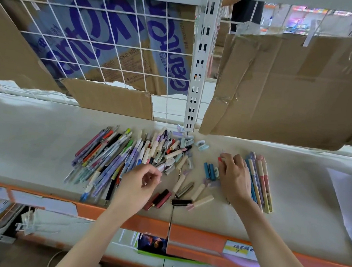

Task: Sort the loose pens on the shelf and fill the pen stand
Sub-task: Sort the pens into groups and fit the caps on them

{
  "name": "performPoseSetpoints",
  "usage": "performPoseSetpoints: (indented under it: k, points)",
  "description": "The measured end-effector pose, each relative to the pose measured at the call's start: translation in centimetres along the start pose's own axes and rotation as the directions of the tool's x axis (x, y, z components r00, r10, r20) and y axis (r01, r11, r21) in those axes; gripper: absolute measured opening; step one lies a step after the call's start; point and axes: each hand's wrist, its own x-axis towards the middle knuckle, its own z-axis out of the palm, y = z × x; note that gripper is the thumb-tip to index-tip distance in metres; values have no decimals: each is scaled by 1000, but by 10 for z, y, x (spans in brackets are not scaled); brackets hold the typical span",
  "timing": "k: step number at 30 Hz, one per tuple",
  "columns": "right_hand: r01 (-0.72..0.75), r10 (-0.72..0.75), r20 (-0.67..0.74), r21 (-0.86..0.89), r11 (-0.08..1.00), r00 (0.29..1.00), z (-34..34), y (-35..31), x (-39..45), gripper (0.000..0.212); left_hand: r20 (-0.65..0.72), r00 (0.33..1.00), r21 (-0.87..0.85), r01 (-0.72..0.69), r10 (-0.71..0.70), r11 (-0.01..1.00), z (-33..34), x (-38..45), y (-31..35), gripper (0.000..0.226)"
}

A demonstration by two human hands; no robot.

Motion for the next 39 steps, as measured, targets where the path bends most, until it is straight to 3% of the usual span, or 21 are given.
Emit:
performPoseSetpoints:
  k: [3,8,12,18,22,24,26,29,32,36,39]
  points:
    - [45,-46,-26,-49,998,999,1,7,-2,6,-9,999,115,-31,33,993,-6,-3,-1,6]
    - [97,-99,-11,-86,992,995,-2,12,-3,12,117,989,266,-117,88,957,-4,-8,-7,3]
    - [116,-115,-59,20,993,992,-7,-4,-5,10,166,984,374,-116,56,920,4,-10,-10,11]
    - [317,-331,23,232,919,943,-3,-40,-17,11,106,989,415,-135,99,900,9,-9,-12,10]
    - [443,-512,191,312,840,837,6,-55,-27,20,-25,995,318,-79,92,945,2,-5,-18,13]
    - [463,-542,216,327,824,812,9,-58,-29,11,-69,995,331,-40,67,943,-3,-2,-22,9]
    - [464,-540,213,320,826,814,12,-58,-28,4,-81,993,351,-55,89,935,-5,2,-22,6]
    - [435,-505,214,302,848,836,13,-58,-26,10,-45,993,437,-78,108,896,2,10,-13,13]
    - [385,-456,205,307,870,866,9,-57,-25,9,22,999,603,-47,42,797,13,21,-4,28]
    - [314,-372,184,278,908,910,1,-50,-22,11,55,999,716,-37,-3,697,24,29,5,30]
    - [245,-292,168,254,936,942,-1,-44,-16,11,67,998,704,-48,1,709,24,31,5,29]
